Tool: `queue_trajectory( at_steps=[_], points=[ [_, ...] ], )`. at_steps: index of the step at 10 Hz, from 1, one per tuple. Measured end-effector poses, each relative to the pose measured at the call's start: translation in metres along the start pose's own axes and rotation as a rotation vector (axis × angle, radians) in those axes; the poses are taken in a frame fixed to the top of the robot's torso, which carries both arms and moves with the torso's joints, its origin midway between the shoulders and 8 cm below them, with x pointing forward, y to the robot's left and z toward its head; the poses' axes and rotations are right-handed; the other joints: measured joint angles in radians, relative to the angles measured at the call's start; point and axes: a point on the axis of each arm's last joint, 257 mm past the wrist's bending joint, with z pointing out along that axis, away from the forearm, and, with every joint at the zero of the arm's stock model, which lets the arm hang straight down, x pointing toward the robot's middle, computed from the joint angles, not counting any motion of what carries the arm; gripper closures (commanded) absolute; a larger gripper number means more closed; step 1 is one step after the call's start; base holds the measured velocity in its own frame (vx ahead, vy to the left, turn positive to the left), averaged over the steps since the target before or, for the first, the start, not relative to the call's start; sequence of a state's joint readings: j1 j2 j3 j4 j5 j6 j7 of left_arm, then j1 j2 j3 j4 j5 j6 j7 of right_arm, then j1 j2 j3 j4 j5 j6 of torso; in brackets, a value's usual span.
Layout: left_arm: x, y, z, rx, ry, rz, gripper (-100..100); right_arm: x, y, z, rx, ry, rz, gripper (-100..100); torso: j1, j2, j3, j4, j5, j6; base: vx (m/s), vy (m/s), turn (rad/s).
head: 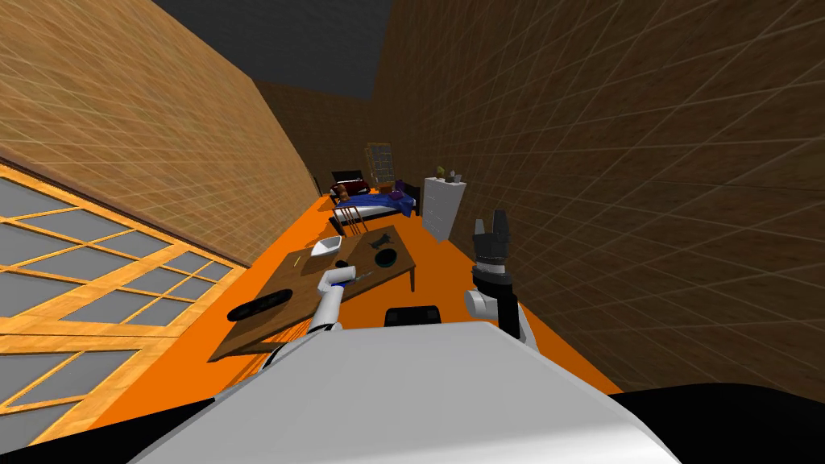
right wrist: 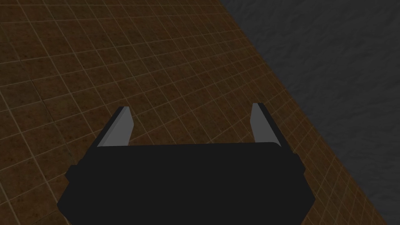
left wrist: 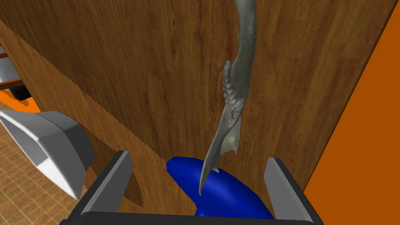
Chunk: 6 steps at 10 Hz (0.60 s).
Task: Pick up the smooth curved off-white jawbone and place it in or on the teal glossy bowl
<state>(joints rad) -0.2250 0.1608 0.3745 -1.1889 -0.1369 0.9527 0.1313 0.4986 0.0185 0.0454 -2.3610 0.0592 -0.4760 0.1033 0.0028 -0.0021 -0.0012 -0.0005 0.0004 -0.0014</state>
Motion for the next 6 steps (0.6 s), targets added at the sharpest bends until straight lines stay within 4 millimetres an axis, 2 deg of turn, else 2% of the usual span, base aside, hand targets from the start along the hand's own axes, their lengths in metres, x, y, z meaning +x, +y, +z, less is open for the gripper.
queue_trajectory(
  at_steps=[2,6],
  points=[
    [0.003,0.022,0.008,-0.085,-0.003,0.005,-100,0.000,0.000,0.000,0.000,0.000,0.000,0,0.001,-0.002,-0.001,0.000,0.000,0.000,0.064,0.053,-0.085],
    [0.007,0.053,0.011,-0.221,-0.008,0.015,-100,0.000,0.000,0.000,0.000,0.000,0.000,0,0.001,-0.001,0.000,0.000,0.000,0.000,0.049,0.048,-0.092]
  ],
)
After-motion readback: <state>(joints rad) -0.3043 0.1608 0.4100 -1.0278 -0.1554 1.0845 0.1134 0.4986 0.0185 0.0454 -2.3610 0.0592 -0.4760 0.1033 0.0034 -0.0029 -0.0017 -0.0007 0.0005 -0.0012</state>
